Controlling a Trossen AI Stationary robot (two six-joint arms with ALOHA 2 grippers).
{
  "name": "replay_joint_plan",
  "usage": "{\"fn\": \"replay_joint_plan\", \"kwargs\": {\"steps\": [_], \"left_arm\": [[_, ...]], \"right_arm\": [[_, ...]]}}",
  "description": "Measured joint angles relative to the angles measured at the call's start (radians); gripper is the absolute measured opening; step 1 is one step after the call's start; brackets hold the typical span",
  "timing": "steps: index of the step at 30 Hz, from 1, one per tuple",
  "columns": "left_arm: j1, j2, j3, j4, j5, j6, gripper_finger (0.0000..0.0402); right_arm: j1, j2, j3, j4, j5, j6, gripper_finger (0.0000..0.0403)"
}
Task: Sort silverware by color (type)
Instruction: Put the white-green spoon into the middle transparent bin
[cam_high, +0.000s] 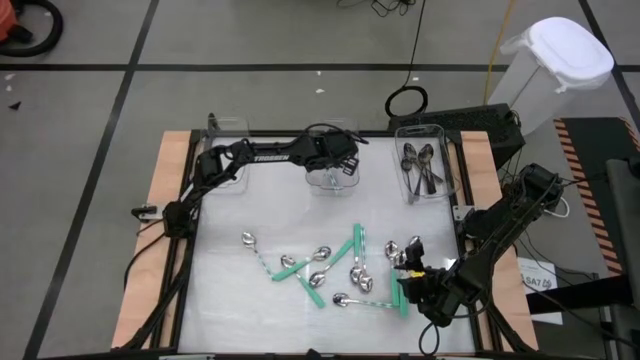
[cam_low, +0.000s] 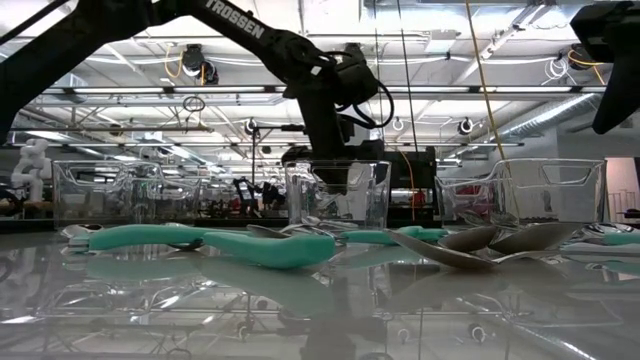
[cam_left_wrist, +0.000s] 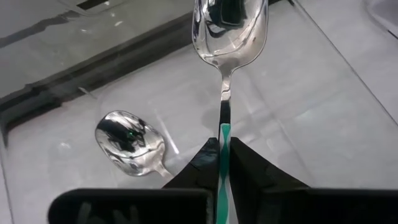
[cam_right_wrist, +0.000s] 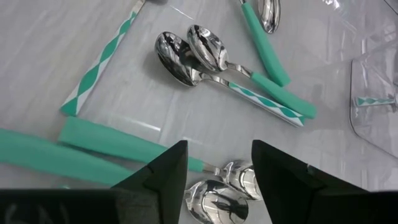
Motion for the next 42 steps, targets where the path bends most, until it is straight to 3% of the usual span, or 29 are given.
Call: {"fn": "replay_joint_plan", "kwargs": {"steps": [10, 20, 31, 35, 42], "left_arm": [[0.000, 0.000, 0.000, 0.003, 0.004, 0.004, 0.0108], [-0.048, -0.025, 0.022, -0.038, -0.014, 0.082, 0.0116], [-0.239, -0.047, 0.177, -0.337, -0.198, 0.159, 0.0116], [-0.339, -0.047, 0.176, -0.464, -0.271, 0.114, 0.0116], [-0.534, -0.047, 0.175, -0.630, -0.489, -0.058, 0.0116]], "right_arm": [[0.000, 0.000, 0.000, 0.000, 0.000, -0.012, 0.0173], [0.000, 0.000, 0.000, -0.001, 0.000, -0.018, 0.0173], [-0.001, 0.000, 0.000, -0.033, 0.001, 0.065, 0.0173], [0.000, -0.001, 0.000, -0.078, -0.003, 0.193, 0.0173], [0.000, -0.001, 0.000, -0.123, -0.037, 0.507, 0.0173]]}}
